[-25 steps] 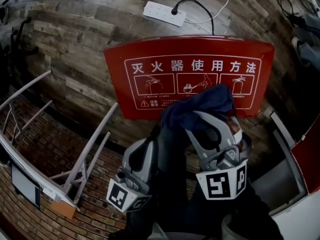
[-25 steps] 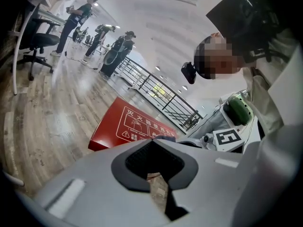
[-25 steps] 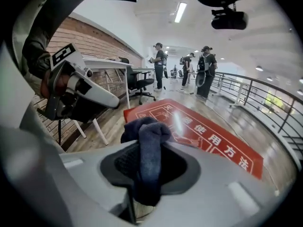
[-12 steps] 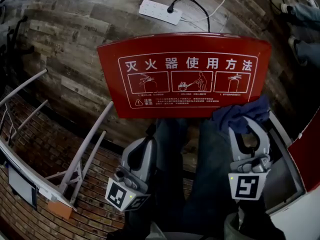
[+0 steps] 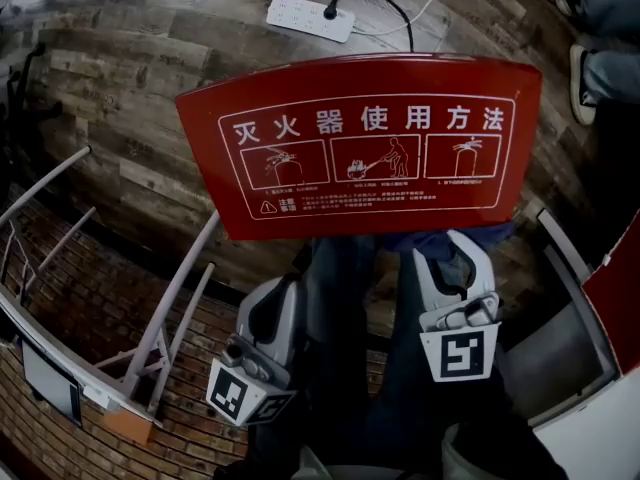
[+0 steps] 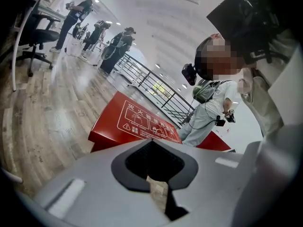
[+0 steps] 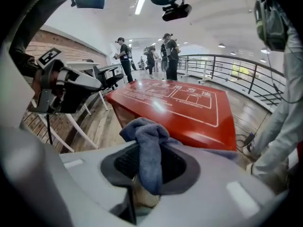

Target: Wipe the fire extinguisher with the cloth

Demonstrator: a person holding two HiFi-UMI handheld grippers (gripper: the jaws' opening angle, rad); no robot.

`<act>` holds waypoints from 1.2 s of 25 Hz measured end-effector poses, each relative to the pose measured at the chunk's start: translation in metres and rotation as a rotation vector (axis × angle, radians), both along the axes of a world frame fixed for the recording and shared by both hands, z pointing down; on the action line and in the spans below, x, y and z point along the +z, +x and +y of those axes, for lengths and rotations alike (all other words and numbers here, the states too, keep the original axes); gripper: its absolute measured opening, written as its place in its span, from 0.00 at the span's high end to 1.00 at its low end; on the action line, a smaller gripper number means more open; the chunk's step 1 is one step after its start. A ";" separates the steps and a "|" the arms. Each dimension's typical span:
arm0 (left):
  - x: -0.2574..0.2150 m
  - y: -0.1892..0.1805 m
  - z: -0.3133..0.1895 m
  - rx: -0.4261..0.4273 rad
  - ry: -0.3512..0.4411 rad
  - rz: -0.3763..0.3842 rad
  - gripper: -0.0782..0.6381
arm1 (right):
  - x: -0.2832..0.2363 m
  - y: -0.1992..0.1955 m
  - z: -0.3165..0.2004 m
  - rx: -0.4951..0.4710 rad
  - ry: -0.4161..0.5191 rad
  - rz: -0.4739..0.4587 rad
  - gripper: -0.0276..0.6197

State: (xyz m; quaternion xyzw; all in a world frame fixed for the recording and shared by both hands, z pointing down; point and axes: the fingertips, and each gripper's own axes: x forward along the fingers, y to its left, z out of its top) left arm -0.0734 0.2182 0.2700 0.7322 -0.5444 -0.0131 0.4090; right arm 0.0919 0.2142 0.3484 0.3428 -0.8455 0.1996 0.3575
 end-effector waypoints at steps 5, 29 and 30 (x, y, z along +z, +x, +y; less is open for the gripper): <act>0.005 -0.014 0.006 0.017 -0.009 -0.034 0.88 | 0.015 -0.065 0.014 -0.011 -0.047 -0.161 0.80; 0.018 -0.022 0.010 0.052 -0.042 -0.041 0.88 | 0.082 -0.079 0.000 0.109 -0.015 -0.196 0.81; 0.019 -0.022 0.011 0.052 -0.046 -0.042 0.88 | 0.077 -0.096 0.003 0.085 -0.018 -0.231 0.81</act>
